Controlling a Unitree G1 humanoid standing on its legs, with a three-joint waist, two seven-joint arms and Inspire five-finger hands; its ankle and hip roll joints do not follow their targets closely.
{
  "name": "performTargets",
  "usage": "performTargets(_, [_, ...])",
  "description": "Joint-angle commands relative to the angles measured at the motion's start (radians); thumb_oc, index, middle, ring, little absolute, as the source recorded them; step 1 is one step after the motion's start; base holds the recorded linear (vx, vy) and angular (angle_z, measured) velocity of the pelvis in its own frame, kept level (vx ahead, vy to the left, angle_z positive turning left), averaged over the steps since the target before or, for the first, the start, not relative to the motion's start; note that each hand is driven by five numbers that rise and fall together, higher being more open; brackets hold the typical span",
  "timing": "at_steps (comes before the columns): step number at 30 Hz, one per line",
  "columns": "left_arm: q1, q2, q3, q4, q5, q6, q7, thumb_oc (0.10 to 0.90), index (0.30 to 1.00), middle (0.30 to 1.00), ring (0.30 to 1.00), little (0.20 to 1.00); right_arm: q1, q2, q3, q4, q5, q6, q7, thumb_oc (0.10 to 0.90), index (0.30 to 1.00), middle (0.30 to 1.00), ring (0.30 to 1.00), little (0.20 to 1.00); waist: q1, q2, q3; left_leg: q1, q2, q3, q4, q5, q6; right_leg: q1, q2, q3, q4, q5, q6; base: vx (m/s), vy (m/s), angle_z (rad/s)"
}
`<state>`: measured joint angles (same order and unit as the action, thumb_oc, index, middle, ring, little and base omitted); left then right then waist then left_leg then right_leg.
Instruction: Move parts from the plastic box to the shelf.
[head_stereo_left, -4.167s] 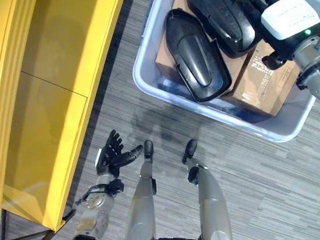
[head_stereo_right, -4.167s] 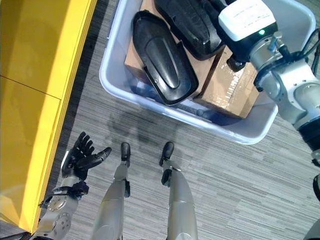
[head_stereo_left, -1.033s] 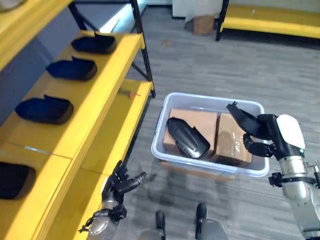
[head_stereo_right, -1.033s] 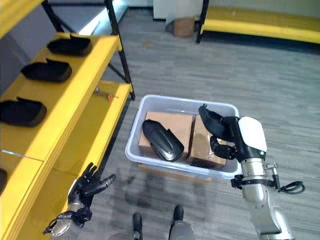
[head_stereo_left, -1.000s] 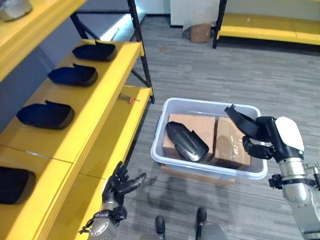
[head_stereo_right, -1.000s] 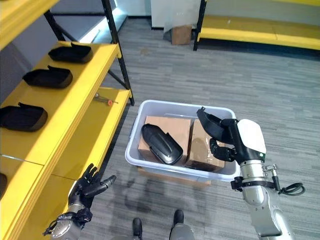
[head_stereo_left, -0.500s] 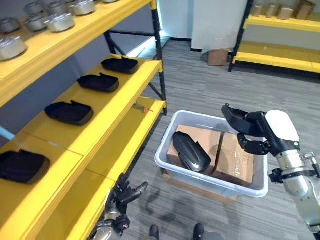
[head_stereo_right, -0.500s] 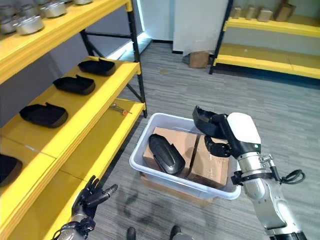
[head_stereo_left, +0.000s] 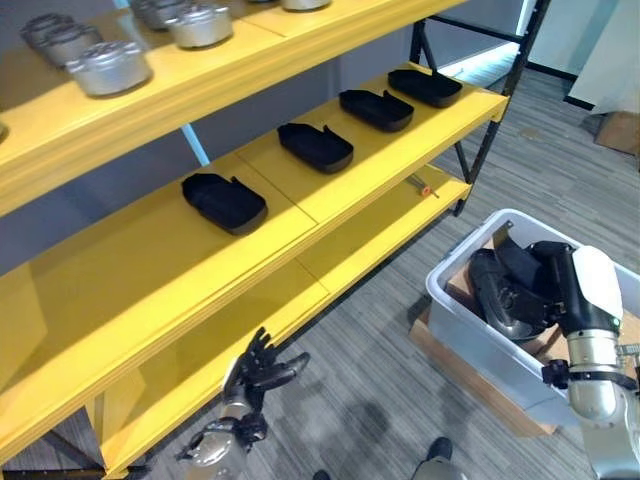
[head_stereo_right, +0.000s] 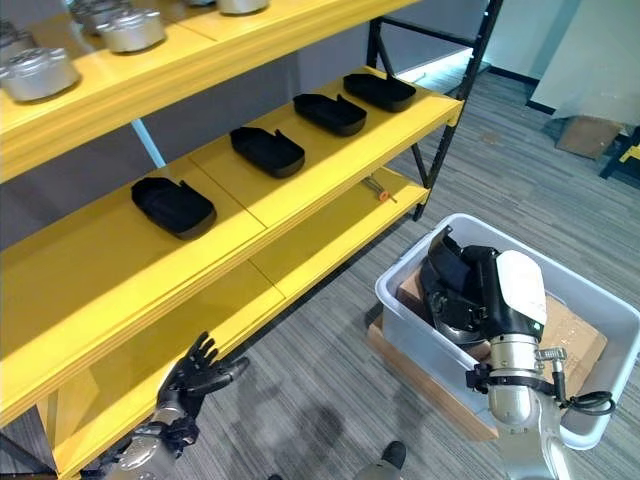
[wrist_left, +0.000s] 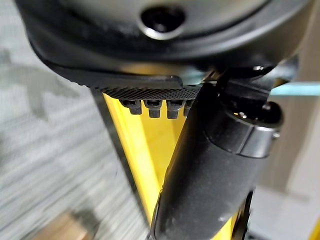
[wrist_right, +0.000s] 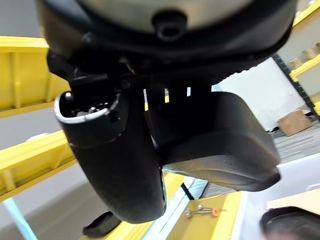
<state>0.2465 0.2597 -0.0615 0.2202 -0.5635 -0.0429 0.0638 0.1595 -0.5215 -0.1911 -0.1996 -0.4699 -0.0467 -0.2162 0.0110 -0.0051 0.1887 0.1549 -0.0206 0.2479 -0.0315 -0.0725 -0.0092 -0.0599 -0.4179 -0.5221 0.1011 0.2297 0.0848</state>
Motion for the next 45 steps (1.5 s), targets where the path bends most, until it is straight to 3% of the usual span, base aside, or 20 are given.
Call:
performTargets(1, [-0.015, 0.028, 0.026, -0.116, 0.054, -0.082, -0.005, 0.9, 1.0, 1.0, 1.0, 1.0, -0.194, -0.094, -0.036, -0.098, -0.033, -0.068, -0.089, 0.4, 0.3, 0.3, 0.3, 0.3, 0.023, -0.026, -0.08, -0.033, 0.085, -0.086, -0.056, 0.032, 0.004, 0.073, -0.007, 0.027, -0.027, -0.018, 0.14, -0.09, 0.225, 0.16])
performTargets(7, [0.01, 0.019, 0.054, -0.12, 0.065, -0.09, 0.008, 0.9, 1.0, 1.0, 1.0, 1.0, -0.219, -0.064, -0.028, -0.1, -0.078, -0.049, -0.114, 0.4, 0.3, 0.3, 0.3, 0.3, 0.049, -0.042, -0.093, -0.041, 0.019, -0.125, -0.056, 0.003, 0.033, 0.084, -0.055, 0.041, -0.064, 0.058, 0.175, -0.02, 0.164, 0.1])
performTargets(12, [0.024, 0.018, 0.075, -0.128, 0.078, -0.088, 0.015, 0.9, 1.0, 1.0, 1.0, 1.0, -0.211, -0.041, -0.044, -0.116, -0.114, -0.036, -0.128, 0.4, 0.3, 0.3, 0.3, 0.3, 0.05, -0.047, -0.075, -0.045, -0.022, -0.145, -0.056, 0.013, 0.072, 0.053, -0.101, 0.079, 0.046, 0.071, 0.159, -0.01, 0.186, 0.13])
performTargets(13, [0.022, 0.025, 0.073, -0.128, 0.079, -0.089, 0.017, 0.9, 1.0, 1.0, 1.0, 1.0, -0.206, -0.041, -0.048, -0.122, -0.122, -0.036, -0.128, 0.4, 0.3, 0.3, 0.3, 0.3, 0.037, -0.045, -0.066, -0.045, -0.026, -0.164, -0.056, 0.016, 0.076, 0.041, -0.086, 0.132, 0.072, 0.081, 0.151, -0.03, 0.087, 0.2])
performTargets(14, [0.013, 0.034, 0.073, -0.125, 0.081, -0.092, 0.021, 0.9, 1.0, 1.0, 1.0, 1.0, -0.196, -0.044, -0.056, -0.128, -0.13, -0.039, -0.129, 0.4, 0.3, 0.3, 0.3, 0.3, 0.017, -0.041, -0.056, -0.05, -0.03, -0.189, -0.056, 0.022, 0.08, 0.017, -0.049, 0.219, 0.094, 0.073, 0.138, -0.03, 0.12, 0.35])
performTargets(15, [0.0, 0.045, 0.066, -0.12, 0.083, -0.093, 0.022, 0.9, 1.0, 1.0, 1.0, 1.0, -0.184, -0.048, -0.069, -0.131, -0.133, -0.041, -0.131, 0.4, 0.3, 0.3, 0.3, 0.3, -0.005, -0.036, -0.052, -0.058, -0.03, -0.216, -0.056, 0.031, 0.08, -0.015, 0.02, 0.322, 0.111, 0.043, 0.117, 0.0, 0.096, 0.56])
performTargets(16, [-0.005, 0.049, 0.067, -0.121, 0.086, -0.094, 0.021, 0.9, 1.0, 1.0, 1.0, 1.0, -0.176, -0.05, -0.08, -0.135, -0.134, -0.043, -0.133, 0.4, 0.3, 0.3, 0.3, 0.3, -0.01, -0.032, -0.052, -0.06, -0.03, -0.226, -0.056, 0.033, 0.079, -0.037, 0.062, 0.373, 0.123, 0.017, 0.105, 0.01, 0.05, 0.89])
performTargets(18, [-0.005, 0.049, 0.067, -0.121, 0.086, -0.094, 0.021, 0.9, 1.0, 1.0, 1.0, 1.0, -0.176, -0.05, -0.08, -0.136, -0.134, -0.043, -0.133, 0.4, 0.3, 0.3, 0.3, 0.3, -0.007, -0.032, -0.053, -0.063, -0.03, -0.223, -0.056, 0.037, 0.079, -0.042, 0.063, 0.376, 0.123, 0.02, 0.103, 0.03, 0.008, 0.78])
performTargets(19, [-0.029, 0.062, 0.056, -0.12, 0.099, -0.093, 0.009, 0.9, 1.0, 1.0, 1.0, 1.0, -0.132, -0.046, -0.121, -0.15, -0.118, -0.063, -0.136, 0.4, 0.3, 0.3, 0.3, 0.3, -0.046, -0.021, -0.055, -0.073, -0.021, -0.271, -0.056, 0.052, 0.079, -0.073, 0.246, 0.47, 0.14, -0.149, 0.048, 0.1, -0.01, 0.36])
performTargets(20, [-0.033, 0.061, 0.051, -0.12, 0.1, -0.092, 0.006, 0.9, 1.0, 1.0, 1.0, 1.0, -0.121, -0.043, -0.133, -0.156, -0.105, -0.08, -0.139, 0.4, 0.3, 0.3, 0.3, 0.3, -0.053, -0.023, -0.057, -0.079, -0.022, -0.281, -0.056, 0.059, 0.08, -0.081, 0.304, 0.476, 0.129, -0.178, 0.032, 0.11, -0.022, 0.64])
performTargets(23, [-0.035, 0.058, 0.044, -0.123, 0.102, -0.089, 0.002, 0.9, 1.0, 1.0, 1.0, 1.0, -0.099, -0.047, -0.144, -0.163, -0.079, -0.104, -0.137, 0.4, 0.3, 0.3, 0.3, 0.3, -0.061, -0.036, -0.068, -0.094, -0.046, -0.311, -0.056, 0.071, 0.073, -0.083, 0.402, 0.481, 0.056, -0.187, 0.005, 0.07, -0.057, 0.71])
performTargets(25, [-0.042, 0.06, 0.026, -0.113, 0.099, -0.081, -0.006, 0.9, 1.0, 1.0, 1.0, 1.0, -0.078, -0.057, -0.149, -0.154, -0.062, -0.11, -0.129, 0.4, 0.3, 0.3, 0.3, 0.3, -0.079, -0.037, -0.074, -0.102, -0.056, -0.354, -0.056, 0.083, 0.06, -0.059, 0.437, 0.554, -0.014, -0.182, -0.007, 0.09, -0.072, 0.44])
performTargets(29, [-0.017, 0.03, 0.015, -0.134, 0.081, -0.091, -0.008, 0.9, 1.0, 1.0, 1.0, 1.0, -0.059, -0.079, -0.165, -0.163, -0.06, -0.111, -0.129, 0.4, 0.3, 0.3, 0.3, 0.3, -0.073, -0.034, -0.101, -0.094, -0.052, -0.358, -0.056, 0.08, 0.047, 0.021, 0.429, 0.526, -0.129, -0.15, -0.009, 0.1, -0.103, 0.5])
performTargets(40, [0.014, 0.018, 0.012, -0.146, 0.079, -0.069, -0.013, 0.9, 1.0, 1.0, 1.0, 1.0, -0.039, -0.089, -0.205, -0.196, -0.028, -0.129, -0.126, 0.4, 0.3, 0.3, 0.3, 0.3, -0.066, -0.022, -0.111, -0.073, -0.03, -0.368, -0.055, 0.09, 0.026, 0.079, 0.425, 0.475, -0.157, -0.168, -0.031, 0.06, -0.09, 0.13])
performTargets(43, [-0.021, 0.031, 0.007, -0.158, 0.11, -0.08, 0.001, 0.9, 1.0, 1.0, 1.0, 1.0, -0.084, -0.11, -0.206, -0.196, -0.001, -0.146, -0.148, 0.4, 0.3, 0.3, 0.3, 0.3, -0.065, -0.033, -0.073, -0.139, -0.043, -0.353, 0.113, 0.034, 0.008, 0.076, 0.409, 0.463, -0.131, -0.182, -0.04, -0.04, -0.066, 0.18])
performTargets(44, [-0.021, 0.031, 0.007, -0.158, 0.11, -0.08, 0.001, 0.9, 1.0, 1.0, 1.0, 1.0, -0.085, -0.11, -0.206, -0.196, 0.0, -0.146, -0.148, 0.4, 0.3, 0.3, 0.3, 0.3, -0.066, -0.032, -0.073, -0.144, -0.044, -0.353, 0.12, 0.03, 0.008, 0.075, 0.409, 0.463, -0.13, -0.183, -0.04, -0.09, -0.064, 0.14])
performTargets(45, [-0.05, 0.035, -0.003, -0.163, 0.108, -0.094, 0.003, 0.9, 1.0, 1.0, 1.0, 1.0, -0.106, -0.129, -0.221, -0.205, 0.005, -0.152, -0.178, 0.4, 0.3, 0.3, 0.3, 0.3, -0.08, -0.049, -0.037, -0.208, -0.007, -0.237, 0.264, 0.01, -0.024, 0.08, 0.385, 0.431, -0.124, -0.181, -0.049, -0.07, -0.072, 0.45])
